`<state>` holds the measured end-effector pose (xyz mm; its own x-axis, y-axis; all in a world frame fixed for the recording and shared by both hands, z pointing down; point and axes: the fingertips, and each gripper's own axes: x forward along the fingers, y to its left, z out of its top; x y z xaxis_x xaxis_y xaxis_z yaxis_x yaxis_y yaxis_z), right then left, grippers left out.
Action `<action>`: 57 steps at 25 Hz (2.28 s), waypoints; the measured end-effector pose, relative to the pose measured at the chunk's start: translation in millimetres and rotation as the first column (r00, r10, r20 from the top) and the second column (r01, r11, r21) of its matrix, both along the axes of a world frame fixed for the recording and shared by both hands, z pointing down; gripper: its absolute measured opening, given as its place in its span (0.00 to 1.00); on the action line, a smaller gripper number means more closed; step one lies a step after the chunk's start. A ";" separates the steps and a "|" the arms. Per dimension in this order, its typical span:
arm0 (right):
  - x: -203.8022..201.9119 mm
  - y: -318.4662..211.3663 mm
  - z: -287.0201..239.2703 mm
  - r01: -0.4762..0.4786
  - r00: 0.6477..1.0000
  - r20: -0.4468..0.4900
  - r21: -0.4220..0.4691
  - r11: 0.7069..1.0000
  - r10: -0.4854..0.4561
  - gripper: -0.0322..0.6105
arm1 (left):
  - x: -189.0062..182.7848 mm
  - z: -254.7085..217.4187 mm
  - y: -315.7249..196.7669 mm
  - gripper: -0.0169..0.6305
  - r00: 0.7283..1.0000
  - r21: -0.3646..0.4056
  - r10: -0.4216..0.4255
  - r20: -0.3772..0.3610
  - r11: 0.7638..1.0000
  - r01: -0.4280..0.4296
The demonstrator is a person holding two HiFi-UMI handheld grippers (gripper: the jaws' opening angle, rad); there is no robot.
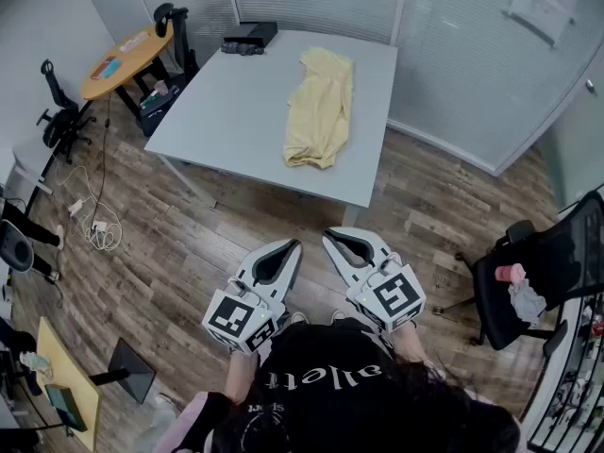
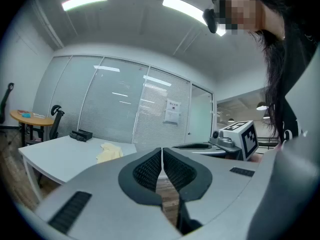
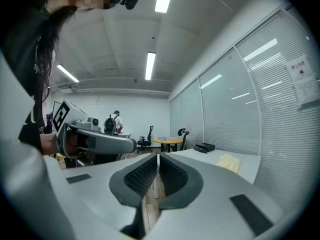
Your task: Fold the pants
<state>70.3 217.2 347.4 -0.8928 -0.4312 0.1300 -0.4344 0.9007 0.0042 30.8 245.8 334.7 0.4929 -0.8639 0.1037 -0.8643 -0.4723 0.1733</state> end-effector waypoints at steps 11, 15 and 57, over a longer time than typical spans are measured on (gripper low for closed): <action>16.8 -1.1 2.3 0.000 1.000 0.021 -0.010 1.000 0.000 0.10 | 13.6 6.9 -0.5 0.08 1.000 -0.024 -0.008 0.007 1.000 0.009; 22.9 -1.9 6.4 0.011 1.000 0.020 -0.020 1.000 -0.011 0.10 | 20.6 9.6 -1.6 0.08 1.000 -0.032 -0.018 0.010 0.999 0.018; -58.7 -103.5 47.1 0.064 0.998 -0.018 -0.097 0.993 -0.066 0.10 | -56.9 42.9 -106.1 0.08 0.999 -0.081 -0.021 0.048 0.996 0.025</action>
<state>11.7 113.6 394.5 -0.9151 -0.3571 0.1874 -0.3758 0.9237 -0.0749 -26.1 139.8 377.6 0.4661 -0.8626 0.1968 -0.8827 -0.4382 0.1698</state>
